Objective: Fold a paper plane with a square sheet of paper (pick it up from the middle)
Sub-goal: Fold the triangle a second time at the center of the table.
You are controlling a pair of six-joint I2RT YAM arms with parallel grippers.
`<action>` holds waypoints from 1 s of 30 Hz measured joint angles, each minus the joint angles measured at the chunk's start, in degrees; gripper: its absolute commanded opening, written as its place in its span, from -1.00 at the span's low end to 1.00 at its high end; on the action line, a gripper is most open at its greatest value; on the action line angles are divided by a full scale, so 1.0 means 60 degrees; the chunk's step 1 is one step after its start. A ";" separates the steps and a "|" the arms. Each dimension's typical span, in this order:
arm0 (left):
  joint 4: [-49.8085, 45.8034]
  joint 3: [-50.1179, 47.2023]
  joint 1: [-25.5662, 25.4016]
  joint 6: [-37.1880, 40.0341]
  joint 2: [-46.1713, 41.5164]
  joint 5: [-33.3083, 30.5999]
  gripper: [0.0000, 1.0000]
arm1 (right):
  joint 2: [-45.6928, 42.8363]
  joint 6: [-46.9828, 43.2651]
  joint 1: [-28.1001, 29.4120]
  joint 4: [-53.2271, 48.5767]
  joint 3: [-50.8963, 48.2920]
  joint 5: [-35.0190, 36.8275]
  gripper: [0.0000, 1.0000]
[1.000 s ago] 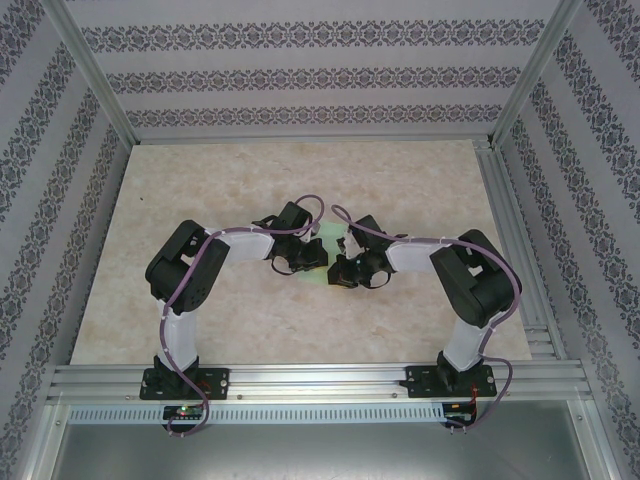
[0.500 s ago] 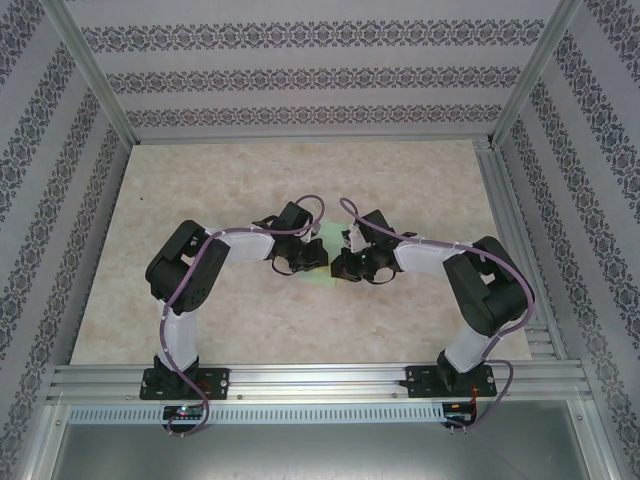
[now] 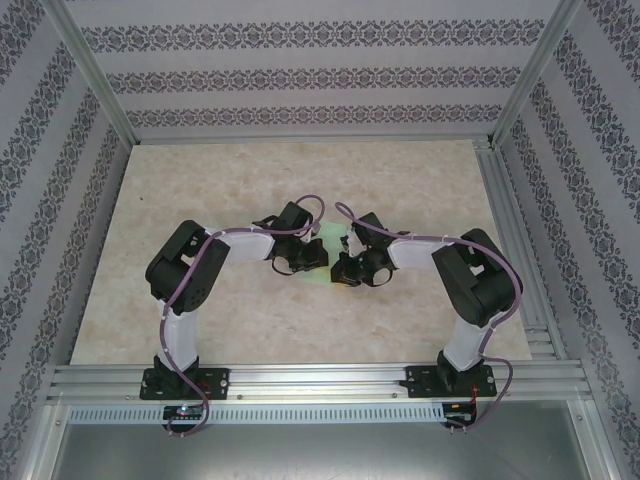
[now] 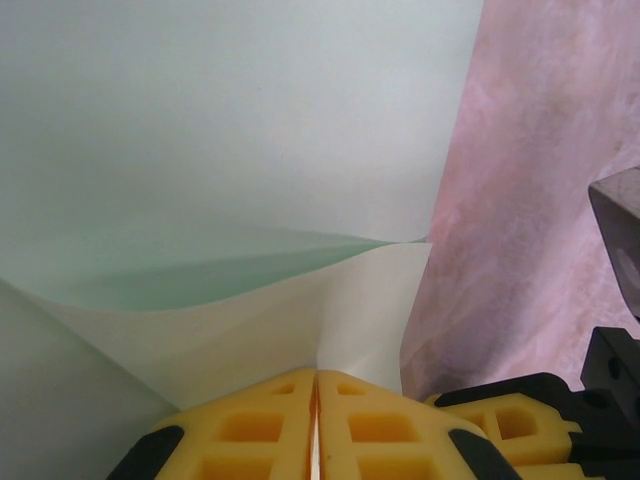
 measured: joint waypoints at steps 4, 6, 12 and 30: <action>-0.0004 0.0029 0.0011 0.0022 -0.0007 -0.0004 -0.69 | 0.0066 -0.0160 0.0062 -0.0441 0.0251 0.0233 -0.82; -0.0015 0.0069 0.0047 0.0076 -0.0007 -0.0011 -0.69 | 0.0091 -0.0233 0.0062 -0.0605 0.0342 0.0321 -0.81; -0.0084 0.0215 0.0382 0.0408 -0.0007 -0.0117 -0.69 | 0.0146 -0.0295 0.0091 -0.0976 0.0535 0.0550 -0.81; -0.0310 0.0769 0.1494 0.1639 0.0499 0.0339 -0.70 | 0.0270 -0.0364 0.0186 -0.1384 0.0812 0.0787 -0.82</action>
